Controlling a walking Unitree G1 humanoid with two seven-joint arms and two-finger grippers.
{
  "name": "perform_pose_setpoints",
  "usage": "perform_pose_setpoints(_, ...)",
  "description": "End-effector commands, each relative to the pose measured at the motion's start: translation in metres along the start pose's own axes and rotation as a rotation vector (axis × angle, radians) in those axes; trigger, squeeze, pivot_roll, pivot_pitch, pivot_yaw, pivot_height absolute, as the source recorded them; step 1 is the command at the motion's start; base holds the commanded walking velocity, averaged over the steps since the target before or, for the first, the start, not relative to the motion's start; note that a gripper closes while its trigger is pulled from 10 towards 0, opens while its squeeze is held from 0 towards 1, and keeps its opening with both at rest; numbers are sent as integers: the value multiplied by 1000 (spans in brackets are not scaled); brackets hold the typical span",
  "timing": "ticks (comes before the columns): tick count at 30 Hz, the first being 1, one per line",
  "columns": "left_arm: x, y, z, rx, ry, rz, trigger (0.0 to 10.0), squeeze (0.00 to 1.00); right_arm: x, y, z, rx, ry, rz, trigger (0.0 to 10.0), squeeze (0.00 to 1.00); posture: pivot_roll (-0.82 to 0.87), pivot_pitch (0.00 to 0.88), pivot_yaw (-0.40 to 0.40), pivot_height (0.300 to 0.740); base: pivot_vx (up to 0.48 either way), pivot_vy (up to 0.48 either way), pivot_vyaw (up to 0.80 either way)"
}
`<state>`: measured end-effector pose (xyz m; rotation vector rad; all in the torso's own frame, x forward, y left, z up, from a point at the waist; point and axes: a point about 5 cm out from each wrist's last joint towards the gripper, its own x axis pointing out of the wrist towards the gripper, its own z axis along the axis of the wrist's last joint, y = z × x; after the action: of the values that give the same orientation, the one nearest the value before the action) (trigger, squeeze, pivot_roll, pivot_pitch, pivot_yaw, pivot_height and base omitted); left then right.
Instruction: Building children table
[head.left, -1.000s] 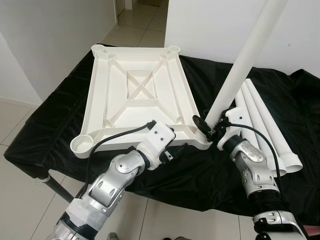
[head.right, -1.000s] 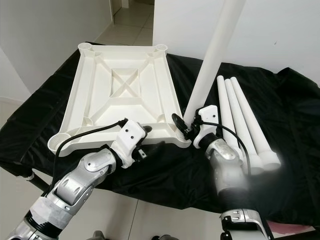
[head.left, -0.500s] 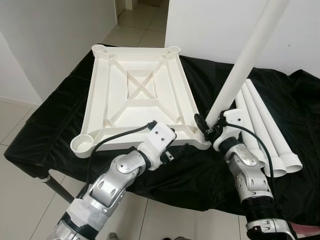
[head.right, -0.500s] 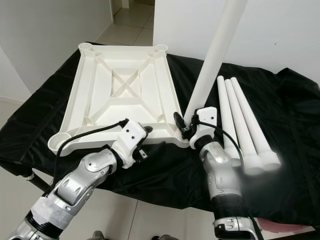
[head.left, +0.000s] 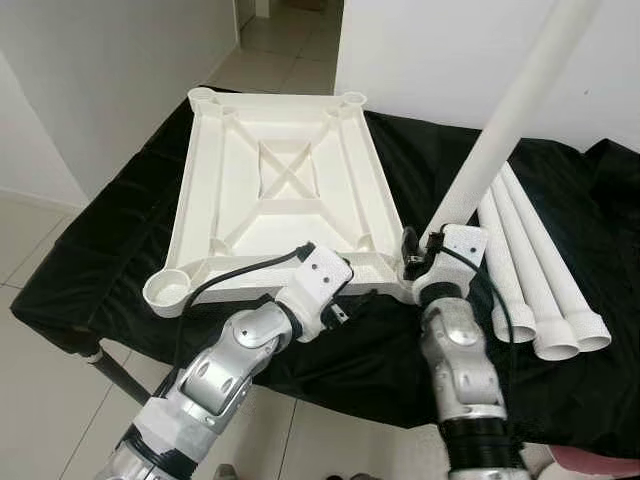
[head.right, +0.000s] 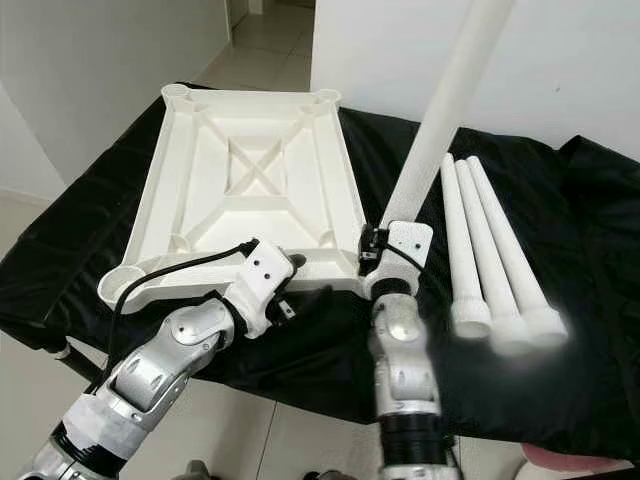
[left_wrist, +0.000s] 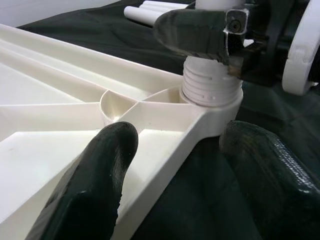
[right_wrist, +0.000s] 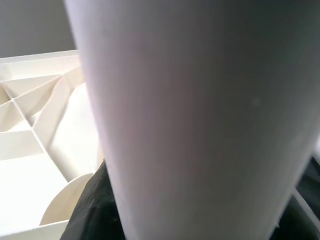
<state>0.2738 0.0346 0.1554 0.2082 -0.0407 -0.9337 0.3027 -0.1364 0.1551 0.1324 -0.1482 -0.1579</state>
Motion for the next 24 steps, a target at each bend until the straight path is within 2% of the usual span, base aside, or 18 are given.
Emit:
perform_pose_setpoints(1,0,-5,-1,8,13,-88,10000,0,-4,-6,-11,19,66,-40,10000,0,-1,84,-39,740,0,0,0)
perform_pose_setpoints(7,0,-2,0,10,12,-72,10000,0,0,-10,-10,12,71,-62,10000,0,4,81,-47,740,0,0,0)
perform_pose_setpoints(8,0,-2,0,10,11,-70,10000,0,0,-10,-10,13,71,-61,10000,208,5,81,-47,740,0,0,0)
perform_pose_setpoints(9,0,-2,0,10,11,-70,10000,0,0,-10,-10,13,71,-61,10000,208,5,81,-47,740,0,0,0)
perform_pose_setpoints(10,1,-1,0,9,10,-68,10000,0,0,-9,-9,13,67,-58,10000,627,6,81,-48,740,0,0,0)
perform_pose_setpoints(11,1,-1,0,10,10,-65,10000,0,0,-9,-8,13,63,-57,10000,1000,5,80,-48,740,0,0,0)
perform_pose_setpoints(16,1,-1,1,12,7,-61,10000,0,0,-9,-3,14,37,-39,10000,1000,4,81,-46,740,0,0,0)
perform_pose_setpoints(17,1,0,1,12,7,-61,10000,0,1,-9,-3,20,39,-5,10000,1000,1,83,-44,740,0,0,0)
perform_pose_setpoints(18,1,0,1,11,7,-61,10000,0,2,-11,-3,24,38,24,10000,510,-1,84,-43,740,0,0,0)
perform_pose_setpoints(19,1,0,1,11,7,-61,10000,0,2,-11,-3,24,38,24,10000,510,-1,84,-43,740,0,0,0)
perform_pose_setpoints(20,1,-1,1,12,7,-63,10000,0,2,-12,-4,26,40,65,10000,0,-3,85,-41,740,0,0,0)
perform_pose_setpoints(24,1,-1,2,14,6,-65,10000,0,4,-14,-4,20,34,126,10000,0,-8,85,-40,740,0,0,0)
